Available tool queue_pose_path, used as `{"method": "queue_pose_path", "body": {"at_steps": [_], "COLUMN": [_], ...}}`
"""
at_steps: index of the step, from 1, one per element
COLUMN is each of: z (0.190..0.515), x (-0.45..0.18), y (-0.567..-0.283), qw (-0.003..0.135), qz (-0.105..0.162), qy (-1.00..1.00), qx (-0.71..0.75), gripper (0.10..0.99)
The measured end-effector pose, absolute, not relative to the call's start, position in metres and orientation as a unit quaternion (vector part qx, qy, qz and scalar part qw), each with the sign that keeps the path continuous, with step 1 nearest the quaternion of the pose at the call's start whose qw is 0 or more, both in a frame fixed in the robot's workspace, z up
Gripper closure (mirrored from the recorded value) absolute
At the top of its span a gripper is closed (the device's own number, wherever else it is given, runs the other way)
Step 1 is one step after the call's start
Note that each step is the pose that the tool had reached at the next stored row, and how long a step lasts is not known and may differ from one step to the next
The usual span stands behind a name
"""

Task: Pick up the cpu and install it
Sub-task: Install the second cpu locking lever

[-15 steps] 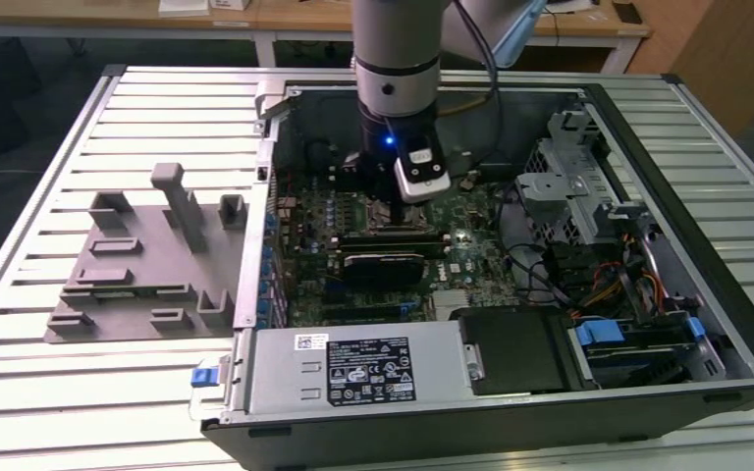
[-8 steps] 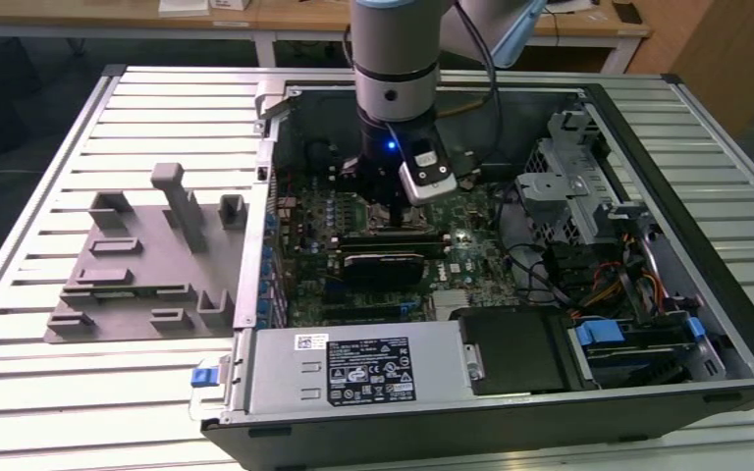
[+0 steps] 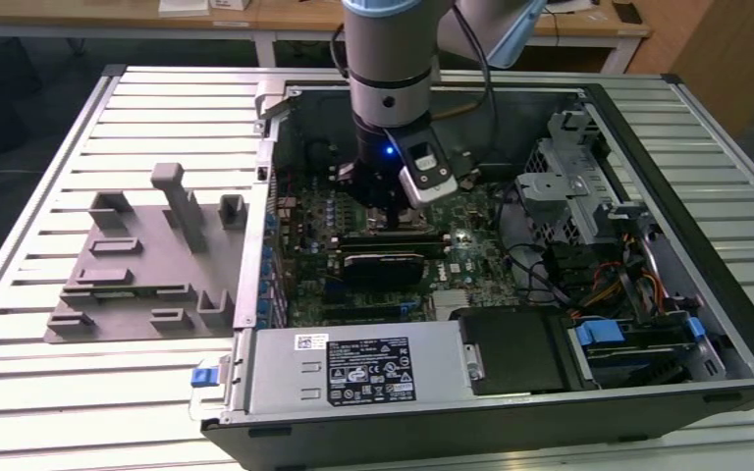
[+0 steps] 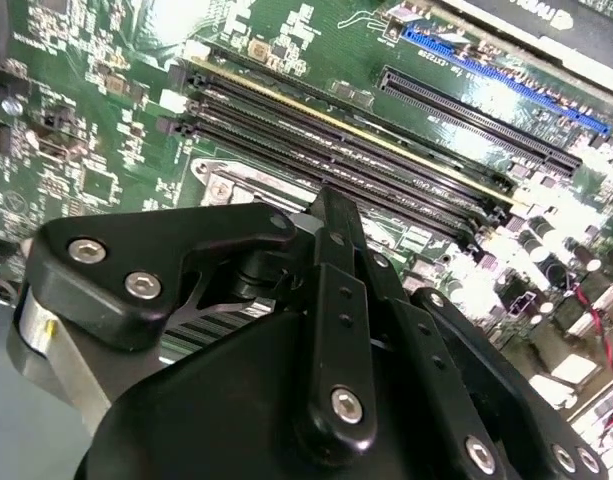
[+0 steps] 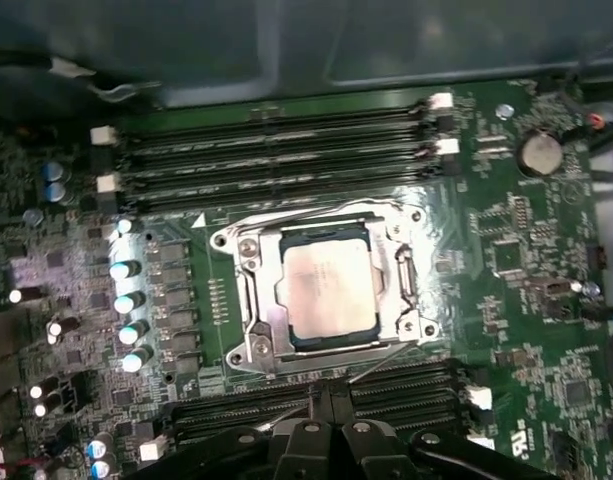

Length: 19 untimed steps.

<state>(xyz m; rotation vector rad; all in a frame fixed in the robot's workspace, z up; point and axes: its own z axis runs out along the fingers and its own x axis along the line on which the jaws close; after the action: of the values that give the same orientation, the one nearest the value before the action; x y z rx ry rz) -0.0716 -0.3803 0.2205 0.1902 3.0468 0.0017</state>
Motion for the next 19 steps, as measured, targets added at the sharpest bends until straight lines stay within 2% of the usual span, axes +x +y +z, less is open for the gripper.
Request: {"method": "queue_pose_path", "body": {"at_steps": [14, 19], "z": [0.215, 0.213], "x": [-0.083, -0.084], "y": [-0.384, -0.388], "qw": [0.044, 0.044], "qz": [0.006, 0.02], "qy": [0.998, 0.998], "qx": [0.037, 0.037], "gripper": [0.98, 0.98]}}
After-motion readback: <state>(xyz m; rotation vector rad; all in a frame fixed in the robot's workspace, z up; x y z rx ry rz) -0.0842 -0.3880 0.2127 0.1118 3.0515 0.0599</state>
